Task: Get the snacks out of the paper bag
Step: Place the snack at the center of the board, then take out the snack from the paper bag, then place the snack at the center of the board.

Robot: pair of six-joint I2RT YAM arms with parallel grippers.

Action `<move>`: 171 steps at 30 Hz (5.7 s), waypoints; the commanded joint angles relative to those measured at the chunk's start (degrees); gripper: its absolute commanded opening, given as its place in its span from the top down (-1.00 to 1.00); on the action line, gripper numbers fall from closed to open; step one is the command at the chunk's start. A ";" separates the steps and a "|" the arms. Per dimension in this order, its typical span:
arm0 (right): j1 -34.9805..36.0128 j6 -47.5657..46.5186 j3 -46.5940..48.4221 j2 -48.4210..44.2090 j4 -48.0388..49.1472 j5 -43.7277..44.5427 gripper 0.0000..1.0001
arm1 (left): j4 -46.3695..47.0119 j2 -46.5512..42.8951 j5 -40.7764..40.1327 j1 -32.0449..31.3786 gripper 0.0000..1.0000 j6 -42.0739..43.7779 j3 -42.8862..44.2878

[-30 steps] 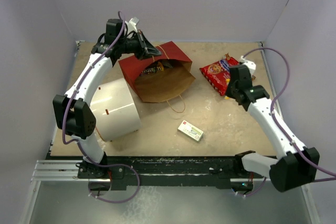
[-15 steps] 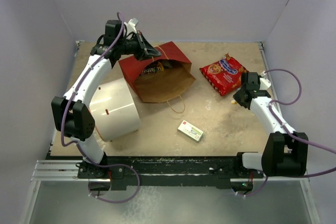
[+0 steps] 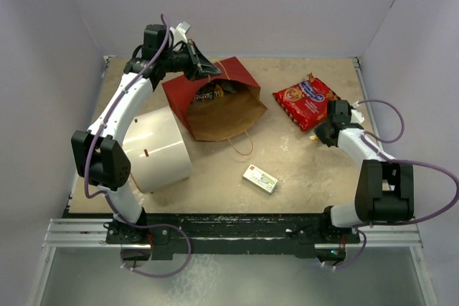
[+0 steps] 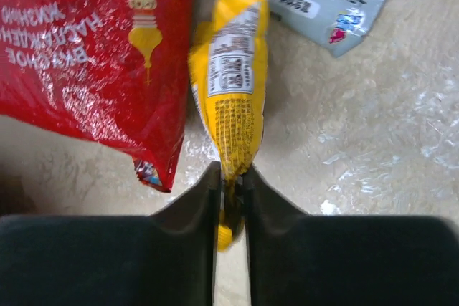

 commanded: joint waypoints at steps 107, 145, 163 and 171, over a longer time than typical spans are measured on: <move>34.43 -114.89 47.05 55.97 49.89 -38.14 -0.22 | -13.96 0.84 3.69 0.19 1.00 8.86 7.81; 39.07 -79.43 -2.57 -4.81 35.87 -23.75 1.00 | 7.10 1.11 5.26 1.41 1.00 -4.01 -1.94; 38.75 -30.19 5.28 -21.75 -13.13 7.99 1.00 | 4.22 7.25 3.40 2.30 1.00 -2.29 6.64; 18.40 -15.53 4.96 -19.66 -23.77 13.85 1.00 | 4.00 9.11 3.54 2.28 1.00 -2.92 9.47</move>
